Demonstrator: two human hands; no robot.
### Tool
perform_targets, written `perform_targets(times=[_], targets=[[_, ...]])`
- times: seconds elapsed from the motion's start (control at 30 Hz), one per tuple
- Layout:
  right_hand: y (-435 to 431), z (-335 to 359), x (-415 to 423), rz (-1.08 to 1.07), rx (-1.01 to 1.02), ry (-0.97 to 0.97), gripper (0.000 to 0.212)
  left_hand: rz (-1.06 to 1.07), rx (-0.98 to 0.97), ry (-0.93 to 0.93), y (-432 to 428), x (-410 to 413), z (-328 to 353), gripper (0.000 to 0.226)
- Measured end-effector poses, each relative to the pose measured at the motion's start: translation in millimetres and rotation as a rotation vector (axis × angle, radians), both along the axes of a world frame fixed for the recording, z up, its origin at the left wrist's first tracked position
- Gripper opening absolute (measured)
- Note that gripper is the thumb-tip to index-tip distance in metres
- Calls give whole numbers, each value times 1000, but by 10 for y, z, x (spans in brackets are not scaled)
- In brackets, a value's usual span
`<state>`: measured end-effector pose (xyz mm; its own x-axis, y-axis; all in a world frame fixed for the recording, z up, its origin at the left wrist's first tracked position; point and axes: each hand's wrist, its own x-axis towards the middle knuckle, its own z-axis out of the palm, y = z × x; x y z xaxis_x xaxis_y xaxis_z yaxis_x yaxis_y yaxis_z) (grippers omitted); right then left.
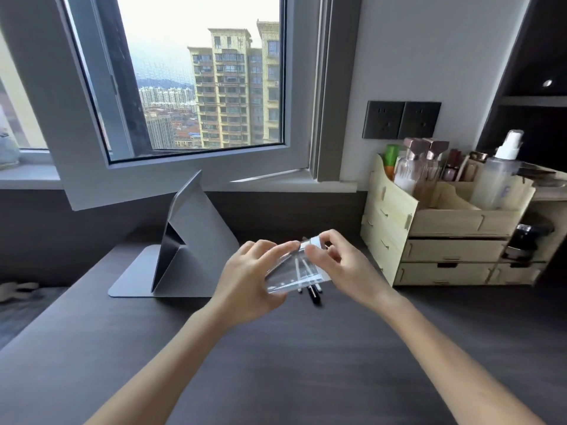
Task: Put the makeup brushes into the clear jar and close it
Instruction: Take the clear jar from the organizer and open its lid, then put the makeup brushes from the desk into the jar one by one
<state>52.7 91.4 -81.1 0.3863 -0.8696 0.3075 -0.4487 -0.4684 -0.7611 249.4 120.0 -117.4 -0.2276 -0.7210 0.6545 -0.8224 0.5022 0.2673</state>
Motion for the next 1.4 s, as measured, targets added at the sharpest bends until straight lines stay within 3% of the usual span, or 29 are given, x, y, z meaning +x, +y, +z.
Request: perform_targets(times=[0.13,0.27,0.33,0.43,0.57,0.7,0.83,0.97,1.03,1.17,1.27,1.4], targets=[[34,68,-206,286,11,162,55,-176,327,311,76,44,15,90],[25,159,-272,187,-9,272,80,-193,302,256,71,-14,82,91],[29,200,-295,181,-23,288,69,-194,298,209,53,-47,101,91],[69,280,-406,242,15,154,53,-201,347,242,22,-25,69,90],[4,165,-672,38,105,-114,59,-231,404,551,7,75,20,85],[-85,-408,-879,-158,179,18,53,-243,402,928,18,142,-43,83],[-132,-901,-998,-323,208,103,48,-200,340,1130,-2,122,-138,86],[-126,-1010,-1025,-334,156,360,46,-164,325,1143,-3,87,-272,89],[-142,-970,-958,-351,21,448,48,-139,308,1134,12,62,-312,86],[-348,-818,-580,-455,-315,358,22,-85,279,1070,21,75,-367,85],[-620,-696,-177,-453,-276,468,26,-8,249,966,34,132,-399,89],[-1013,-664,173,-512,-26,776,23,41,189,879,65,178,-451,79]])
